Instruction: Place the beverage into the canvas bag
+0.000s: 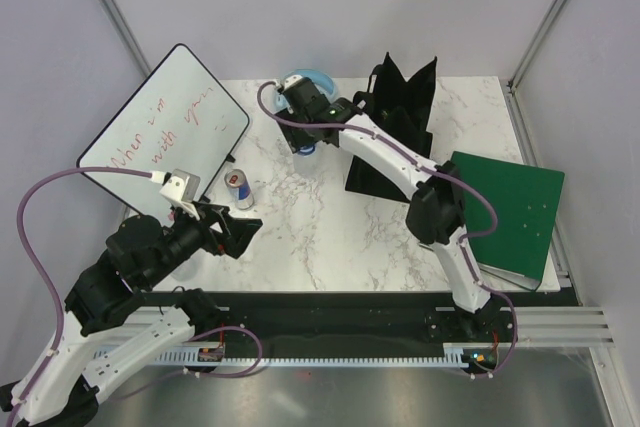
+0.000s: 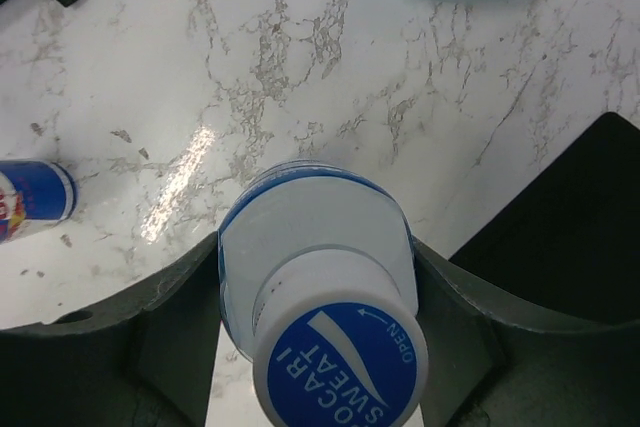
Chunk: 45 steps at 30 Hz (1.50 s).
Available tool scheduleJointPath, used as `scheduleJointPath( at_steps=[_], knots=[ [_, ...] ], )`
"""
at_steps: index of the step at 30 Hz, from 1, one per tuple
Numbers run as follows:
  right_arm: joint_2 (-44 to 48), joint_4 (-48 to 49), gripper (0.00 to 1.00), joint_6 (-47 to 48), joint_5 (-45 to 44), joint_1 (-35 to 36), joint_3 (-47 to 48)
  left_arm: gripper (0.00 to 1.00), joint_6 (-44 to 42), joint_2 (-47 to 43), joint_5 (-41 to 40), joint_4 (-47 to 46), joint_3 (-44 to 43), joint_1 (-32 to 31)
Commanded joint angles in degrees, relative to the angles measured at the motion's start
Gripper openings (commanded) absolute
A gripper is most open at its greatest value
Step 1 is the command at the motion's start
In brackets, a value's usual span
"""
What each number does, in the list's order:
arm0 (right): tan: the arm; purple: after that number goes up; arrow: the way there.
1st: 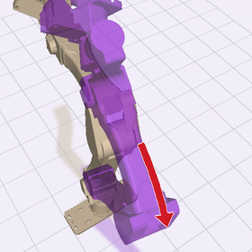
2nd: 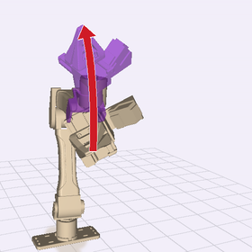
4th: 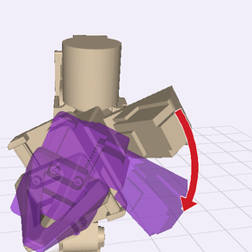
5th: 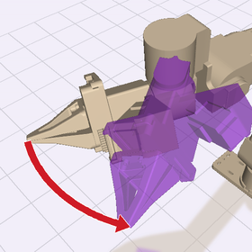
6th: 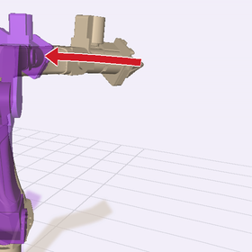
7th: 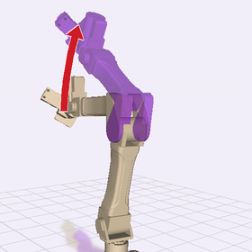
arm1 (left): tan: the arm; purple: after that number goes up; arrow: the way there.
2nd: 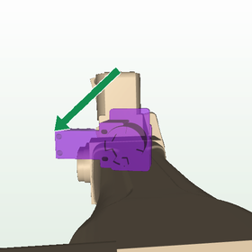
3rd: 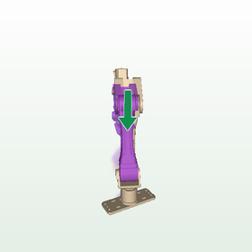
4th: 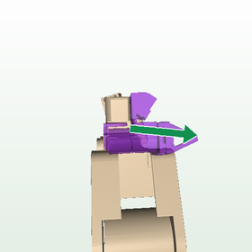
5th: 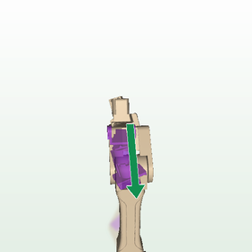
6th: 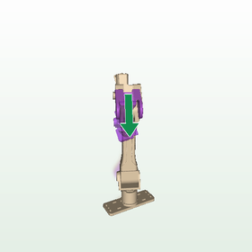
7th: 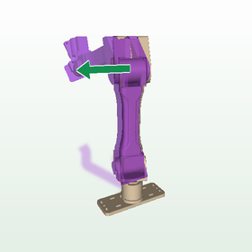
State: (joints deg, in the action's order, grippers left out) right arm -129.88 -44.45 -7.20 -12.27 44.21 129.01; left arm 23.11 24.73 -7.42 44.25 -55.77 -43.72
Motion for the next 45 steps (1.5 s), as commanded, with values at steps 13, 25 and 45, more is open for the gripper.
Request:
scheduleJointPath(
  at_steps=[13,25,45],
  knots=[
    [26.95,4.27,0.0,3.14,-11.79,0.27,8.89,1.0,1.5,0.58,0.83,-1.71,0.4,0.22],
    [30.39,5.51,0.0,9.57,-19.9,-6.32,10.74,1.0,2.11,0.76,1.44,-1.8,0.66,0.13],
    [34.87,3.49,0.0,8.87,-22.0,-11.07,-3.41,1.0,1.85,0.58,1.36,-2.33,1.27,0.13]
  ],
)
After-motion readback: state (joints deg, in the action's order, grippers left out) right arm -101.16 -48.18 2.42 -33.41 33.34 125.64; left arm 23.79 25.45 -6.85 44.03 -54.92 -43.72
